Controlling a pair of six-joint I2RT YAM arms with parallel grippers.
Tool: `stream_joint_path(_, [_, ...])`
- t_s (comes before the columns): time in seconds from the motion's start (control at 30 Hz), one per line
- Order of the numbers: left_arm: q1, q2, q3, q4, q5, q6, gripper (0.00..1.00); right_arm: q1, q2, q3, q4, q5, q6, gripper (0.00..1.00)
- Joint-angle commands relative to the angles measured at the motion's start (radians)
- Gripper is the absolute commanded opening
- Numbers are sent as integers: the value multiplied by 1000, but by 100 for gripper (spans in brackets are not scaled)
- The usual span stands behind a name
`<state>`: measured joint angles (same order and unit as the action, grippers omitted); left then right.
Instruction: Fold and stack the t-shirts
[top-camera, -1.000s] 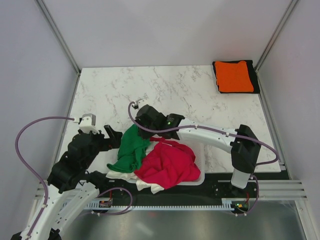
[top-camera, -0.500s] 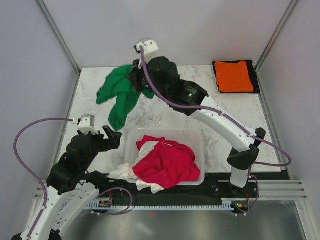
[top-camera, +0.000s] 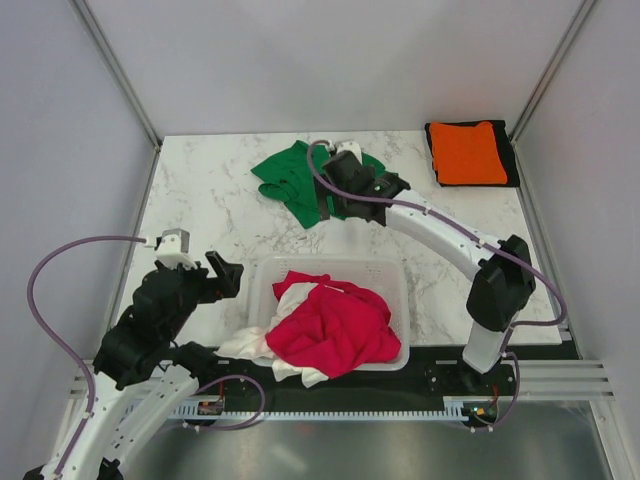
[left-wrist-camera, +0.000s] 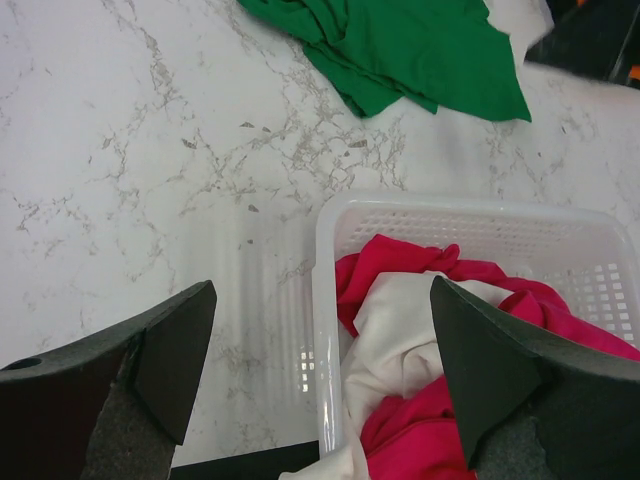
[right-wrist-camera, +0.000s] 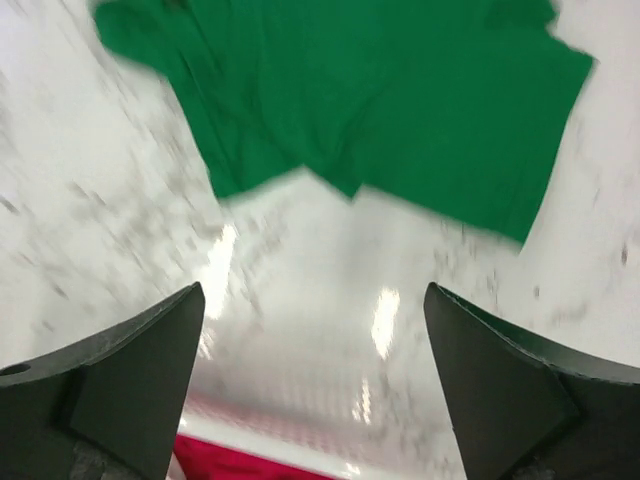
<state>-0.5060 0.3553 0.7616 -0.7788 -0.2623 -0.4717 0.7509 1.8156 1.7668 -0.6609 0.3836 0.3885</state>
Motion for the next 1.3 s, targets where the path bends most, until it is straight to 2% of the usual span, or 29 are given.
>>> stream_joint_path(0.0, [3,16,-4,44,-28,18,94,16,-215,-163,-2,-44,62,98])
stream_joint_path(0.1, [3,25,-2,44,-25,21,94,16,-320,-303,18,-193,41,98])
stream_joint_path(0.17, [3,27,-1,44,-25,21,94,16,-354,-375,-18,-239,39,98])
stream_joint_path(0.23, [3,24,-4,44,-25,21,94,16,-354,-385,-147,-166,61,98])
stream_joint_path(0.3, [3,25,-4,44,-26,19,94,16,-371,-403,-210,-67,110,98])
stream_joint_path(0.4, [3,27,-4,44,-26,19,93,16,-424,-461,-272,4,182,98])
stream_joint_path(0.63, [3,34,-4,44,-26,19,93,16,-429,-622,-324,-12,308,98])
stream_joint_path(0.8, [1,34,-5,44,-26,16,92,16,-429,-743,-281,-11,343,98])
stream_joint_path(0.83, [3,34,-4,44,-26,16,92,13,-435,-756,-275,-9,349,94])
stream_joint_path(0.87, [3,34,-5,44,-26,16,92,11,-440,-767,-267,-5,355,76])
stream_joint_path(0.93, [3,36,-7,44,-25,16,92,-7,-459,-799,-233,-11,377,55])
stream_joint_path(0.97, [3,39,-5,44,-25,16,92,-15,-470,-806,-224,-9,388,33])
stream_joint_path(1.07, [3,42,-7,44,-22,16,92,-54,-522,-823,-215,-5,423,3])
stream_joint_path(1.17, [3,42,-7,44,-22,16,92,-122,-587,-830,-229,6,434,0])
stream_joint_path(1.27, [3,45,-5,46,-20,16,92,-243,-665,-837,-244,-15,431,0])
